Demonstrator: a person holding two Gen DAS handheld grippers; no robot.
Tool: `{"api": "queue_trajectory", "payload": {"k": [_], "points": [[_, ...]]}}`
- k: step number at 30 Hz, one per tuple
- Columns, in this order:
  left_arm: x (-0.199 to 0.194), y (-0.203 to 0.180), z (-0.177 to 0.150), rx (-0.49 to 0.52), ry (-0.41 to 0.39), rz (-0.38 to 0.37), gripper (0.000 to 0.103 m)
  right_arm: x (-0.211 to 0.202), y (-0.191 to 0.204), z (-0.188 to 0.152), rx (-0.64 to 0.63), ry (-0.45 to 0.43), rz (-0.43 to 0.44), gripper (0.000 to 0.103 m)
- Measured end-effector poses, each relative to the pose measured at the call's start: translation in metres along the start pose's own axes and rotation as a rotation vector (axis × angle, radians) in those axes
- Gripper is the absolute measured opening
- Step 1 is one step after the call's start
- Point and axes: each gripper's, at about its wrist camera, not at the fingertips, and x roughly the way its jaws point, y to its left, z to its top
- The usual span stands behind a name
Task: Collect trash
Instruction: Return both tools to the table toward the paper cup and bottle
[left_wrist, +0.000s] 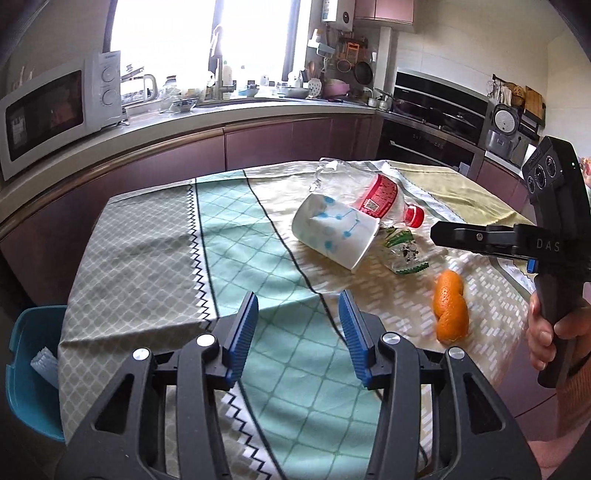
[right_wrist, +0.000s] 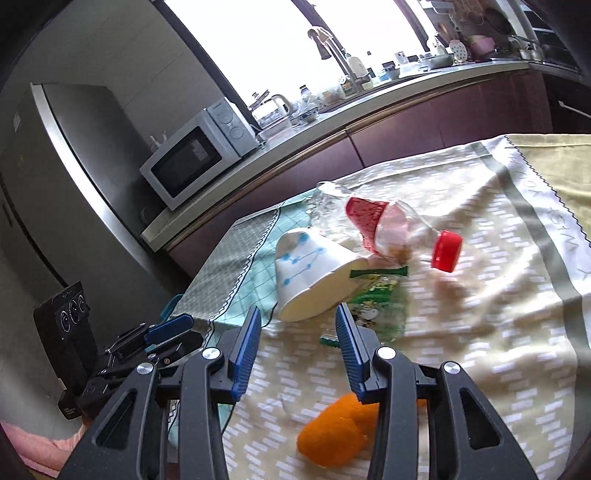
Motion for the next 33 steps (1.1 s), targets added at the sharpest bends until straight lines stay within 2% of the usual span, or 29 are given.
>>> {"api": "queue_trajectory", "payload": {"k": [9, 17, 28, 33], "points": [[0.04, -0.034, 0.016, 0.038, 0.041, -0.022, 0.045, -0.015, -0.032, -0.002, 0.054, -0.025, -0.039, 0.04], [0.069, -0.048, 0.026, 0.037, 0.086, -0.02, 0.045, -0.001, -0.044, -0.002, 0.065, 0.004, -0.03, 0.04], [0.088, -0.033, 0.036, -0.05, 0.126, -0.021, 0.043, 0.016, -0.046, 0.008, 0.064, 0.03, -0.014, 0.044], [0.089, -0.026, 0.035, -0.075, 0.132, -0.016, 0.032, 0.019, -0.047, 0.01, 0.062, 0.034, -0.01, 0.044]]}}
